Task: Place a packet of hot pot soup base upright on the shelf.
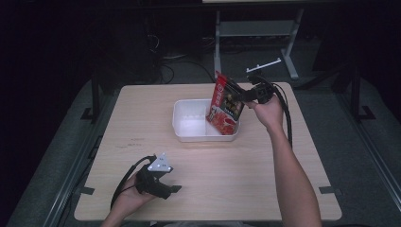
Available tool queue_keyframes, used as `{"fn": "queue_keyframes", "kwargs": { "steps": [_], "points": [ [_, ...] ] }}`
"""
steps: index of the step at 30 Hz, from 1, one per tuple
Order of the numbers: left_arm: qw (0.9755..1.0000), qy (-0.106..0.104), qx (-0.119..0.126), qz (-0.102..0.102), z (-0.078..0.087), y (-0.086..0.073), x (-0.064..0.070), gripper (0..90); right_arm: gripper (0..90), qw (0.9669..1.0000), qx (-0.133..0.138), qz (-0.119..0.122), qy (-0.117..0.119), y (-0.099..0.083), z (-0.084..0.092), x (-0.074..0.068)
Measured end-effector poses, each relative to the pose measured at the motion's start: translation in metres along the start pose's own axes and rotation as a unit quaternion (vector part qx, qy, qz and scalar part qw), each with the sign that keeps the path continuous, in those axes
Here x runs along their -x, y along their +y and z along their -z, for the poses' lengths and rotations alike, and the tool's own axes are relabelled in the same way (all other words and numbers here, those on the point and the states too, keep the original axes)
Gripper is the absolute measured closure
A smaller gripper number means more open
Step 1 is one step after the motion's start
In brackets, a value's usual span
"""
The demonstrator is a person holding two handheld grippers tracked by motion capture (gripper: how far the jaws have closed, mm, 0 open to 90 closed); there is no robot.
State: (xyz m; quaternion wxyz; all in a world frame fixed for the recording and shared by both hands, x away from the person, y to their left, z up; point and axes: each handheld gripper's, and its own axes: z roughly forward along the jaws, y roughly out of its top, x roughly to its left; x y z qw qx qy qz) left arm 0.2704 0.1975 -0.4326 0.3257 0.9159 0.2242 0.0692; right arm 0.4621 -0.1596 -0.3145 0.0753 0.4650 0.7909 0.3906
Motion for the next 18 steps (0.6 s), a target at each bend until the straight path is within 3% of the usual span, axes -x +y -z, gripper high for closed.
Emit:
{"fn": "queue_keyframes", "kwargs": {
  "steps": [8, 18],
  "points": [
    [1.0, 0.0, -0.002, 0.0, -0.001, 0.0, 0.0, 26.8, 46.6, 0.9999, -0.004, 0.004, 0.009, -0.005, 0.006, 0.0],
    [1.0, -0.001, -0.006, 0.001, -0.002, -0.001, -0.001, 26.8, 44.0, 0.9996, -0.004, -0.009, 0.028, -0.018, 0.017, 0.005]
  ]
}}
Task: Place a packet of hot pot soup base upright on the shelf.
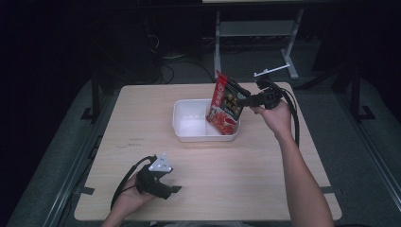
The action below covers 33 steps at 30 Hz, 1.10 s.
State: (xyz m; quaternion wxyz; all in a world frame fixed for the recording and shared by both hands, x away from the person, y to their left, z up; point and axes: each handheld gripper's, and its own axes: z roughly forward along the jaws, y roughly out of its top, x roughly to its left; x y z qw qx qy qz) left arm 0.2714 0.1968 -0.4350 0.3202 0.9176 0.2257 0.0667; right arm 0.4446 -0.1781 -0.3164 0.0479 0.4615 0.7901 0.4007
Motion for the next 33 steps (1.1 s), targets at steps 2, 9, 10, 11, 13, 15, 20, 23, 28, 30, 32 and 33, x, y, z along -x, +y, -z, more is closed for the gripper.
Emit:
{"fn": "queue_keyframes", "kwargs": {
  "steps": [2, 9, 10, 11, 13, 15, 20, 23, 28, 30, 32, 33],
  "points": [
    [1.0, 0.0, 0.0, 0.0, 0.0, 0.0, 0.0, 26.8, 43.6, 1.0, 0.0, 0.002, 0.003, -0.002, 0.004, 0.0],
    [1.0, 0.0, 0.0, 0.001, 0.0, 0.0, 0.0, 26.8, 43.6, 0.9999, 0.006, -0.001, 0.012, -0.013, 0.016, 0.003],
    [1.0, -0.001, 0.0, 0.001, 0.0, 0.0, 0.0, 26.8, 43.3, 0.9999, 0.003, -0.001, 0.012, -0.015, 0.017, 0.003],
    [1.0, -0.001, 0.0, 0.002, 0.0, 0.0, 0.0, 26.8, 43.4, 0.9999, 0.004, -0.001, 0.011, -0.017, 0.019, 0.003],
    [1.0, 0.0, 0.0, 0.002, 0.0, 0.0, -0.001, 26.8, 43.5, 0.9999, 0.008, -0.003, 0.015, -0.02, 0.022, 0.004],
    [1.0, -0.001, -0.002, 0.001, -0.001, 0.0, -0.001, 26.8, 43.4, 0.9998, 0.007, -0.004, 0.016, -0.024, 0.024, 0.004],
    [1.0, 0.0, -0.002, 0.003, 0.0, -0.001, -0.001, 26.8, 43.3, 0.9998, 0.006, -0.002, 0.02, -0.032, 0.029, 0.004],
    [1.0, 0.0, -0.002, 0.003, 0.0, -0.001, -0.002, 26.7, 43.1, 0.9997, 0.008, -0.001, 0.023, -0.038, 0.033, 0.004],
    [1.0, 0.0, -0.001, 0.006, -0.001, -0.001, -0.002, 26.7, 42.4, 0.9994, 0.011, -0.003, 0.032, -0.05, 0.037, 0.005],
    [1.0, 0.001, -0.002, 0.005, -0.001, -0.001, -0.002, 26.7, 42.3, 0.9993, 0.01, -0.004, 0.035, -0.055, 0.039, 0.005],
    [1.0, 0.001, -0.003, 0.005, -0.001, -0.002, -0.002, 26.7, 42.1, 0.9993, 0.009, -0.004, 0.036, -0.059, 0.04, 0.006],
    [1.0, 0.001, -0.003, 0.005, -0.001, -0.002, -0.002, 26.7, 42.0, 0.9992, 0.009, -0.005, 0.037, -0.061, 0.041, 0.007]
  ]
}}
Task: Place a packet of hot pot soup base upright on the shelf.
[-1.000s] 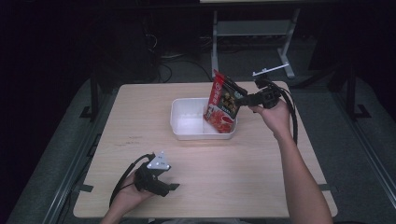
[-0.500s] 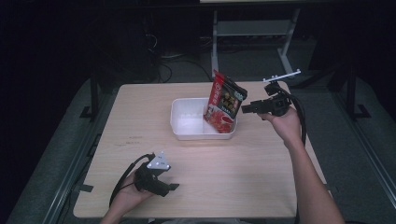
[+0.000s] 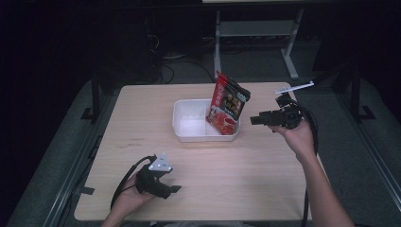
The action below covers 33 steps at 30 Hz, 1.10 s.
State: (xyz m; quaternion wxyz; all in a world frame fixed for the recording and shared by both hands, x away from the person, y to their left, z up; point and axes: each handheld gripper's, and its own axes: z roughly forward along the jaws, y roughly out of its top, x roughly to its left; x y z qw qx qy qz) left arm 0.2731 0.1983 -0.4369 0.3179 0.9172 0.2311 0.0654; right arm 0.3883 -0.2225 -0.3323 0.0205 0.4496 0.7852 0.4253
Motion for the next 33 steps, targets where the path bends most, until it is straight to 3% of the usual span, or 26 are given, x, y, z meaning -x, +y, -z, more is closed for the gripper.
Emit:
{"fn": "queue_keyframes", "kwargs": {
  "steps": [33],
  "points": [
    [1.0, -0.002, -0.005, 0.005, -0.004, -0.004, -0.002, 25.8, 37.9, 0.9997, -0.005, -0.015, 0.02, -0.076, 0.016, 0.012]
  ]
}}
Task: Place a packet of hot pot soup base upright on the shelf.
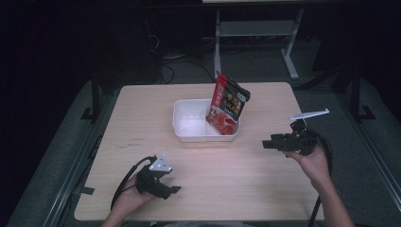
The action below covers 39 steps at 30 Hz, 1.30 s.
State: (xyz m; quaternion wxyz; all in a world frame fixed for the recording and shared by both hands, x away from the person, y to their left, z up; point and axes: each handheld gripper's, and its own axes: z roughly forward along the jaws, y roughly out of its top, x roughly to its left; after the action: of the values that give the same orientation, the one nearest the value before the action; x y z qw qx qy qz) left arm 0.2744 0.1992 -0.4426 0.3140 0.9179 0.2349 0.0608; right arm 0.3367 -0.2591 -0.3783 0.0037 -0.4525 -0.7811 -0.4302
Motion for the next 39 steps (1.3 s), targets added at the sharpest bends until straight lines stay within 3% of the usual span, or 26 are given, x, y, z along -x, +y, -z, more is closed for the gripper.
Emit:
{"fn": "queue_keyframes", "kwargs": {
  "steps": [26, 39],
  "points": [
    [1.0, 0.002, -0.001, 0.006, -0.004, -0.003, -0.002, 25.3, 33.9, 0.9998, 0.002, -0.013, 0.012, -0.06, 0.01, 0.004],
    [1.0, 0.001, -0.004, 0.002, -0.006, -0.003, 0.0, 25.2, 32.0, 0.9997, 0.0, -0.011, 0.021, -0.091, 0.009, -0.003]
  ]
}}
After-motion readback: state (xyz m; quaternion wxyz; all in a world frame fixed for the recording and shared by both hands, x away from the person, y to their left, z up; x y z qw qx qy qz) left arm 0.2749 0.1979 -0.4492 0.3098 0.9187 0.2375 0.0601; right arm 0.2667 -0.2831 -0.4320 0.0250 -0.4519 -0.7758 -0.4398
